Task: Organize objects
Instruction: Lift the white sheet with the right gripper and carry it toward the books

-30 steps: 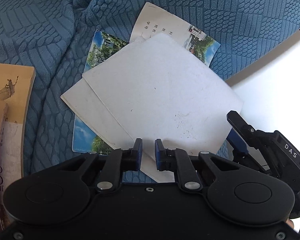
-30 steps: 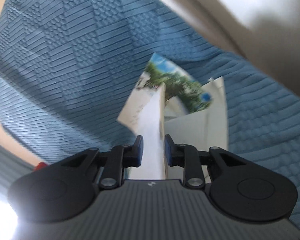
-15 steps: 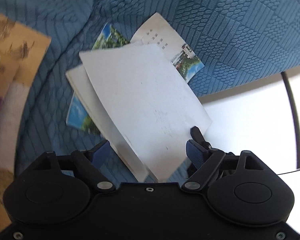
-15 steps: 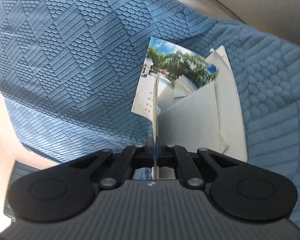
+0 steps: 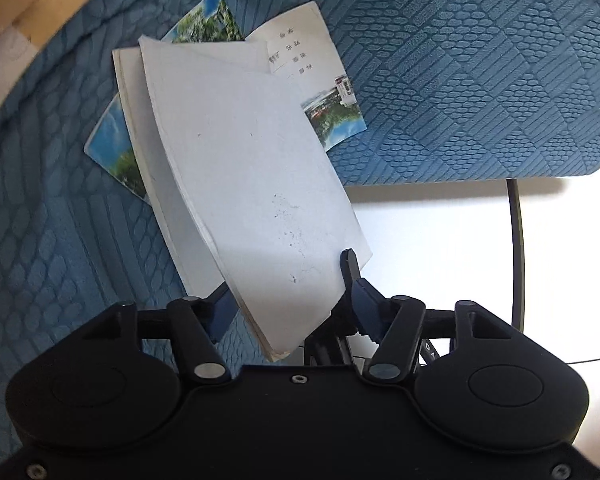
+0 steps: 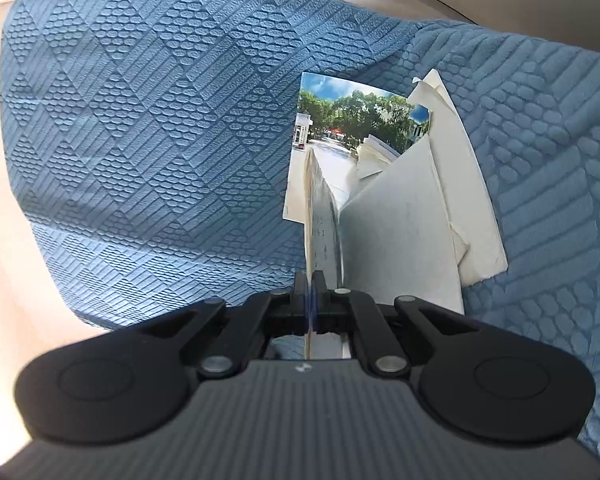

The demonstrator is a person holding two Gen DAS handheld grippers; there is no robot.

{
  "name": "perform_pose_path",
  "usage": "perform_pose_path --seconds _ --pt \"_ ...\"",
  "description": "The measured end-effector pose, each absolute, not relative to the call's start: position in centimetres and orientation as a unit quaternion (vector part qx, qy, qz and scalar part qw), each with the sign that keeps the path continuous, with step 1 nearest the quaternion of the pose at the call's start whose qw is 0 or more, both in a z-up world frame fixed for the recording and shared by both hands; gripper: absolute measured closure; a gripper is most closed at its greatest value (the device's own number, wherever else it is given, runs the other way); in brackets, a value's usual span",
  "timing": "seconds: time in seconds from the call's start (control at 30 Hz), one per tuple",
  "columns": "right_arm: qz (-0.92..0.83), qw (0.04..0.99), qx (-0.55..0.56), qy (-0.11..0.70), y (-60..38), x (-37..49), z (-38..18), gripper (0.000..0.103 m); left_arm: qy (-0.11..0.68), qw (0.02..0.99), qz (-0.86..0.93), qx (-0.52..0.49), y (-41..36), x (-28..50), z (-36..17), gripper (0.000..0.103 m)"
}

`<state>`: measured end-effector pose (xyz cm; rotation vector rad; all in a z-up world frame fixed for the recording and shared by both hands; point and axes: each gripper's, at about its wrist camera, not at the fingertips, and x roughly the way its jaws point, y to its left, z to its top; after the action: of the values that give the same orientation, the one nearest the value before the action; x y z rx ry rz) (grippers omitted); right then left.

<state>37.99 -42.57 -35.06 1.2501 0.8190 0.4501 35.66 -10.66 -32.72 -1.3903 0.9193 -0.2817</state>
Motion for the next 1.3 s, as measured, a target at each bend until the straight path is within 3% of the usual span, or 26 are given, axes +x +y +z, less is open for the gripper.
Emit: perform_pose_path --seconds 0.1,0.4,0.53,0.63,0.67,0.7,0.97,1.13,1.17,1.3 --pt "0.195 0.702 0.574 0.374 -42.4 37.7 -35.4 0.098 0.414 0.665 -0.121 -0.609 -11.0 36.0 -33.2 0.051" --pt "0.176 0.700 0.571 0.390 -42.2 37.3 -35.6 0.095 0.407 0.639 -0.132 -0.639 -9.9 35.8 -33.6 0.092" --pt "0.177 0.696 0.561 0.411 -41.6 37.7 -35.6 0.091 0.411 0.644 -0.126 -0.633 -9.1 35.6 -33.2 0.095" --pt "0.187 0.689 0.564 0.414 -41.2 38.0 -35.9 0.068 0.421 0.650 -0.128 -0.620 -8.3 35.7 -32.5 0.097" --pt "0.188 0.687 0.566 0.414 -41.2 38.1 -36.0 0.055 0.425 0.654 -0.130 -0.612 -8.0 35.8 -32.2 0.098" --pt "0.188 0.686 0.568 0.414 -41.2 38.2 -36.0 0.051 0.430 0.660 -0.131 -0.601 -7.8 35.9 -31.7 0.099" --pt "0.165 0.702 0.549 0.424 -41.0 38.1 -36.3 0.052 0.448 0.691 -0.143 -0.550 -5.7 34.7 -28.2 0.099" --pt "0.189 0.711 0.519 0.435 -40.1 37.4 -35.7 0.072 0.452 0.704 -0.145 -0.528 -4.7 33.5 -26.9 0.100" --pt "0.195 0.710 0.514 0.440 -39.9 37.3 -35.7 0.081 0.452 0.707 -0.145 -0.525 -4.4 33.1 -26.7 0.099" --pt "0.214 0.717 0.499 0.436 -39.1 36.3 -34.8 0.087 0.450 0.708 -0.140 -0.525 -3.4 32.2 -26.2 0.098"
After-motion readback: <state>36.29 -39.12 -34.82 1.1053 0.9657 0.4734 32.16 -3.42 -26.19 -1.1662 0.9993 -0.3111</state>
